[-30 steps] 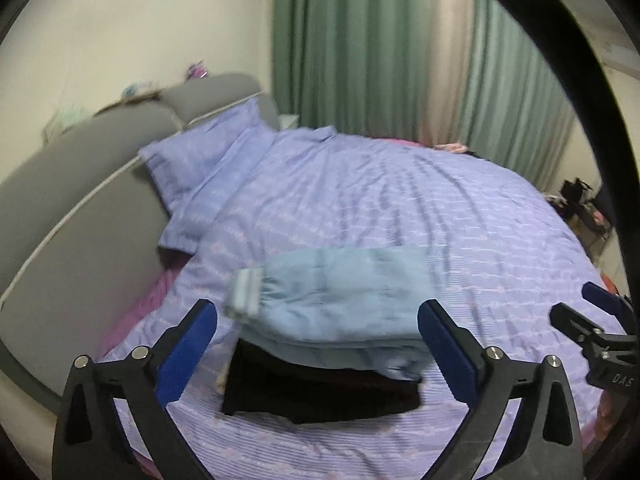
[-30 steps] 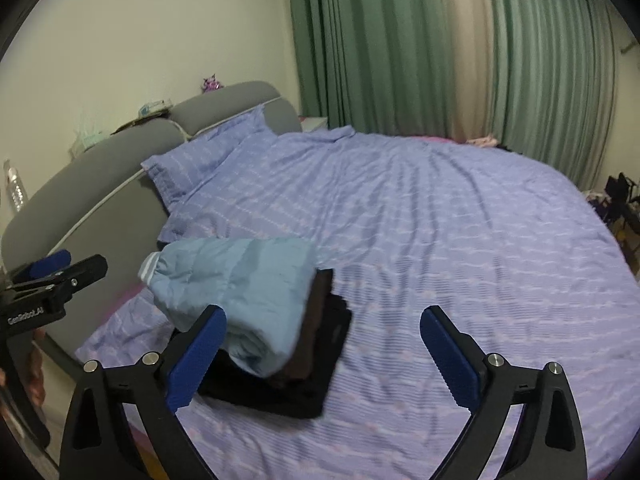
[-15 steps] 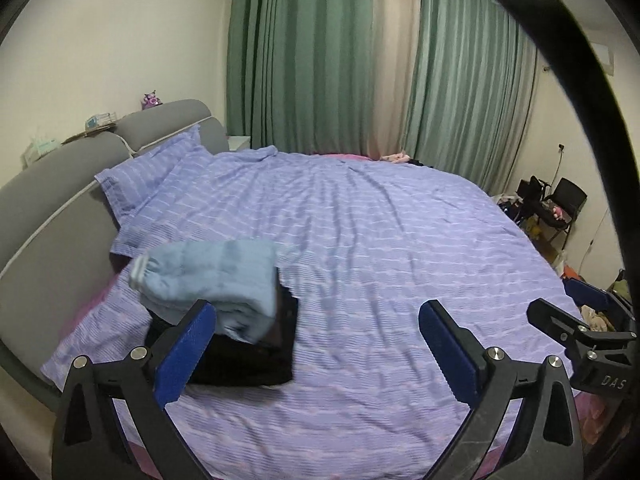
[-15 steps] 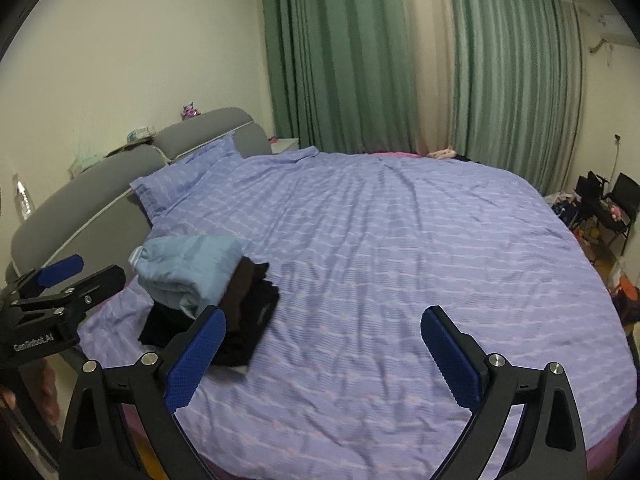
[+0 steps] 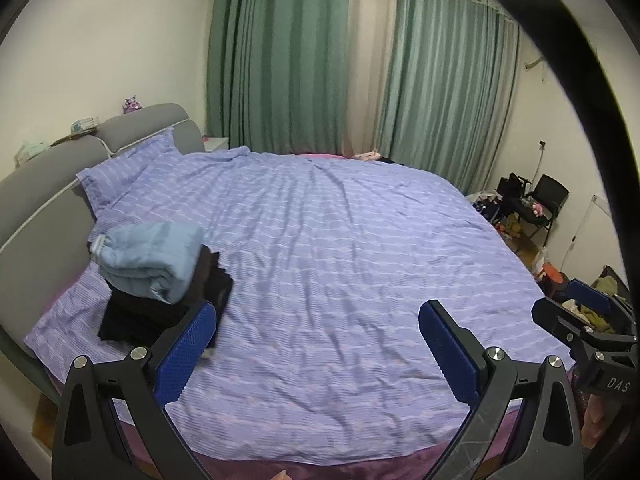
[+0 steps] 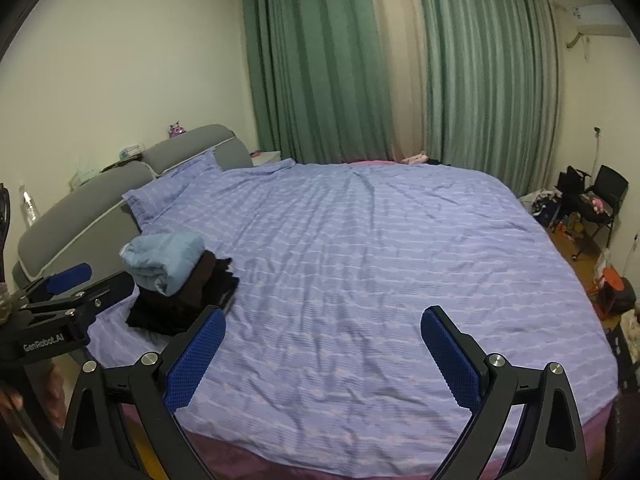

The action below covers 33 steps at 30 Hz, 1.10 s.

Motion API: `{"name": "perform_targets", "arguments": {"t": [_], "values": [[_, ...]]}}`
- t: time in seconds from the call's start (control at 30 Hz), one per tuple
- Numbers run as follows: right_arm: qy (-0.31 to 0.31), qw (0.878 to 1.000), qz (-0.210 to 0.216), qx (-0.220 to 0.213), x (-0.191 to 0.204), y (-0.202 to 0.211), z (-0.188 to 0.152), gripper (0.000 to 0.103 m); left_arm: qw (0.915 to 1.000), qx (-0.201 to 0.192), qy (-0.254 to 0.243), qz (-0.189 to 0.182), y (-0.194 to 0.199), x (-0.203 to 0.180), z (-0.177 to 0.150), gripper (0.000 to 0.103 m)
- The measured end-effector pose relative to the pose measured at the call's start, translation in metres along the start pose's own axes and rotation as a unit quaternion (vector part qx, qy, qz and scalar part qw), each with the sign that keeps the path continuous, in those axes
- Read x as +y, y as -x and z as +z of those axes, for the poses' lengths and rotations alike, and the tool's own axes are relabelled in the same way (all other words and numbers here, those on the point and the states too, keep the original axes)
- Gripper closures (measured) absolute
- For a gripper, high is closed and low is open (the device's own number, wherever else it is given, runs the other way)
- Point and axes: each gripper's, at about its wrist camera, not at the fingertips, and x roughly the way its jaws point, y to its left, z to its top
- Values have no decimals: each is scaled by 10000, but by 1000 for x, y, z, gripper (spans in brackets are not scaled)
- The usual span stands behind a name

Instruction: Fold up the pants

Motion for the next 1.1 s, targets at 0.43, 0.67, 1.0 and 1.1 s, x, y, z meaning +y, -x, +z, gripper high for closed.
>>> {"name": "perform_targets", "arguments": {"t": [0.43,0.67,1.0,1.1], "values": [[-210,9994,-272,-47,-50,37,-14,4,9991,-101,-356,-204,17,-56,-6,0],[-277,9988,-373,-135,-57,48,-16,4,9986,-153,-477,-164,21,-64,-7,0],[-377,9980,-473,-187,-65,57,-21,4,9971,-197,-708,-215,25,-82,-10,0],[-395,9977,-504,-202,-67,59,-22,4,9971,-184,-696,-265,25,-84,-11,0]]}}
